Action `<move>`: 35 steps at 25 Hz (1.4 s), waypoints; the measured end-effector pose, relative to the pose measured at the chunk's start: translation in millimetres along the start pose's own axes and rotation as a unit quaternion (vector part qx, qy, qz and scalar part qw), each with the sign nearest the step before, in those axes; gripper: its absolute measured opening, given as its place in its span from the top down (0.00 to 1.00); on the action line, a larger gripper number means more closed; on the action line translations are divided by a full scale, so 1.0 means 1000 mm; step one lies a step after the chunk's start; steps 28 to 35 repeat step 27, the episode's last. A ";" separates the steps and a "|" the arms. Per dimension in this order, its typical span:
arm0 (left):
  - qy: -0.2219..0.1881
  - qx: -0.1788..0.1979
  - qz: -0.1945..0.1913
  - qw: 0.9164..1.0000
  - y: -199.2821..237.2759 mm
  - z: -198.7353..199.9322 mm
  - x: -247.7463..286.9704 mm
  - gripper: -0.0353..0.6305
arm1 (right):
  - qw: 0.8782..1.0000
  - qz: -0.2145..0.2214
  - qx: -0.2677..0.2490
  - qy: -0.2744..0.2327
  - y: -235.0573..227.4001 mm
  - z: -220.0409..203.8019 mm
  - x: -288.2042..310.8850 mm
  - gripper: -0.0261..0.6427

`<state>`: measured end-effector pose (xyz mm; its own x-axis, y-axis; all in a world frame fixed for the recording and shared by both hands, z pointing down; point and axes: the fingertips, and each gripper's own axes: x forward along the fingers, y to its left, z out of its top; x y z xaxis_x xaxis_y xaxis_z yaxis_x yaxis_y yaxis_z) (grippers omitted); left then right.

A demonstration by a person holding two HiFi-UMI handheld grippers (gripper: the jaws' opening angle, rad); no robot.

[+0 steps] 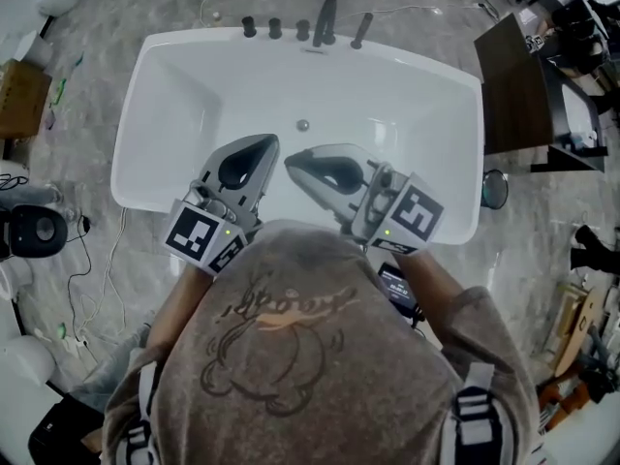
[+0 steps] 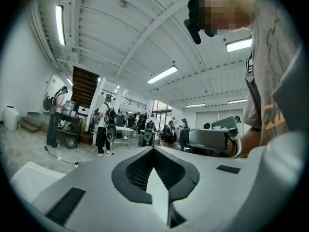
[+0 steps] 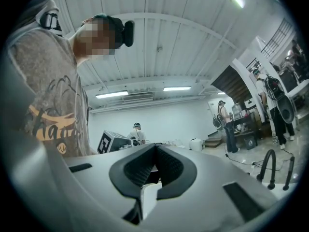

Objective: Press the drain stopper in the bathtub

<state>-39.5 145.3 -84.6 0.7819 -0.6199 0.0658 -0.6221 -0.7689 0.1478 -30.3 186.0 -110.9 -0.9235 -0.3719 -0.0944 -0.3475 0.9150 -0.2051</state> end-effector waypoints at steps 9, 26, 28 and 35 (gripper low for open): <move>0.003 0.000 -0.004 1.000 0.002 -0.003 0.001 0.94 | 1.000 0.003 0.000 0.013 0.001 -0.008 0.004 0.96; 0.008 -0.011 -0.001 1.000 -0.001 -0.007 0.002 0.94 | 1.000 0.010 0.001 0.014 0.000 -0.009 0.005 0.96; 0.008 -0.012 0.001 1.000 -0.001 -0.007 0.002 0.94 | 1.000 0.011 0.000 0.017 0.000 -0.010 0.004 0.96; 0.008 -0.012 0.001 1.000 -0.001 -0.007 0.002 0.94 | 1.000 0.011 0.000 0.017 0.000 -0.010 0.004 0.96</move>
